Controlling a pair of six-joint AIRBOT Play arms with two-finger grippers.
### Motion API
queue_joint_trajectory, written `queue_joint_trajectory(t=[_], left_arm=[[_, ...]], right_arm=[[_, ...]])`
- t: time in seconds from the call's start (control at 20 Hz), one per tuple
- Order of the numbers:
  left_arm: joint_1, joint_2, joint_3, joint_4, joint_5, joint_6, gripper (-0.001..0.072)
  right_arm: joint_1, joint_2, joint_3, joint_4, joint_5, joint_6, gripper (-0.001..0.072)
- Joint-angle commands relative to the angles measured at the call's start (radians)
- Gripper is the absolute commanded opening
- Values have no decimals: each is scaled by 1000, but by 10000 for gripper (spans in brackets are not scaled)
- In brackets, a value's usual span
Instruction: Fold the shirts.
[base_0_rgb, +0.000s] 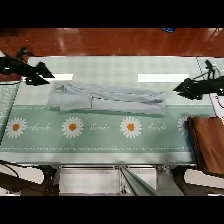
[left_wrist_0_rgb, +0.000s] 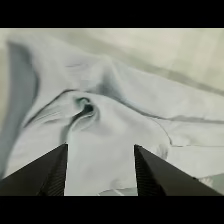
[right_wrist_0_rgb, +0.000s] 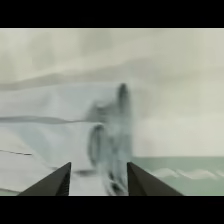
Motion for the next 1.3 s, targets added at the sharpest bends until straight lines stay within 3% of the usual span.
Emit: queue_joint_trajectory(t=[0.0,0.2,0.3,0.6,0.8,1.0,1.05,1.2,1.25], left_arm=[[50,187,-89,66,200,-6,507],[-45,504,-455,60,529,21,506],[-101,602,-592,60,595,21,506],[-214,621,-679,60,573,20,507],[-270,598,-679,60,581,20,506],[-306,568,-679,60,581,21,507],[-317,557,-679,59,581,21,506],[-352,524,-679,42,581,21,504],[-366,510,-679,25,581,21,485]], right_arm=[[-57,90,-122,-59,-45,42,409],[32,95,-348,145,-256,-17,409],[79,95,-356,156,-278,-24,410],[109,87,-355,166,-339,-14,414],[110,-12,-323,200,-315,-18,414],[110,-105,-278,359,-236,-147,405],[111,-118,-269,367,-233,-146,348],[136,-125,-254,385,-229,-194,35],[154,-125,-244,385,-217,-219,19]])
